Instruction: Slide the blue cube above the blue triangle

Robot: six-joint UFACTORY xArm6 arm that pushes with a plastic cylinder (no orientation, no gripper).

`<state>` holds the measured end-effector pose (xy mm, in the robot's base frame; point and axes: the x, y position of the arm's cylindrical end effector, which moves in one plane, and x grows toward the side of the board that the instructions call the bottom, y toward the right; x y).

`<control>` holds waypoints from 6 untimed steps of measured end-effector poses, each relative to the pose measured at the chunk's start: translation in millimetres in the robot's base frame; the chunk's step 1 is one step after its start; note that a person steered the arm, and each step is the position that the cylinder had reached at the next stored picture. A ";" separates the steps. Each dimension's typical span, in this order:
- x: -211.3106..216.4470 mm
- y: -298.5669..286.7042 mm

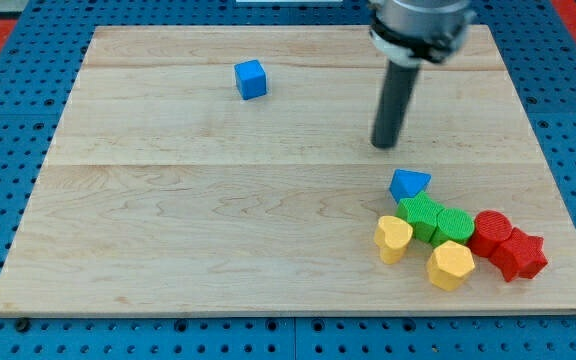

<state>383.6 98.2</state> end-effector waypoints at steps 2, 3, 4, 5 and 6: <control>-153.9 -24.1; -180.9 -43.5; -183.0 -110.1; -182.0 -155.0; -153.6 -161.2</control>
<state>230.0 -62.9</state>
